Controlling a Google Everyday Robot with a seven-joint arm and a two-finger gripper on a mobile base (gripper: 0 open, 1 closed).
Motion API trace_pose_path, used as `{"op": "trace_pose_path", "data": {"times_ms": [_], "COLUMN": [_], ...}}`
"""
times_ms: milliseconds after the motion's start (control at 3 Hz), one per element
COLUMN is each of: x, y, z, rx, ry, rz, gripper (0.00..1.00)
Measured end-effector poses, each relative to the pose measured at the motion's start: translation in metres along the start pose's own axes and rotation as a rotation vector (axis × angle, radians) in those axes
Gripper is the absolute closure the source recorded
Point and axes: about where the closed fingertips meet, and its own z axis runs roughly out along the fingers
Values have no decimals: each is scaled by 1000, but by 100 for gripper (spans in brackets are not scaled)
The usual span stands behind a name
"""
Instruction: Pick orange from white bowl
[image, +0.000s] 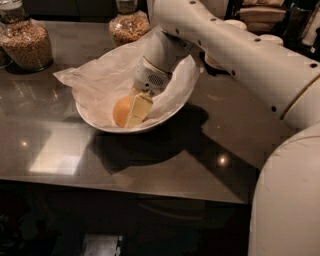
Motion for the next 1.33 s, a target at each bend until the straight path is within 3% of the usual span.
{"op": "trace_pose_path", "data": {"times_ms": [333,667,1333], "x": [3,2,-17], "y": [0,6,53], "z": [-2,-30,-130], "rx": [15,122,383], "ry": [0,-2,-83], "rz": [11,3,-115], "gripper": [89,100,100]}}
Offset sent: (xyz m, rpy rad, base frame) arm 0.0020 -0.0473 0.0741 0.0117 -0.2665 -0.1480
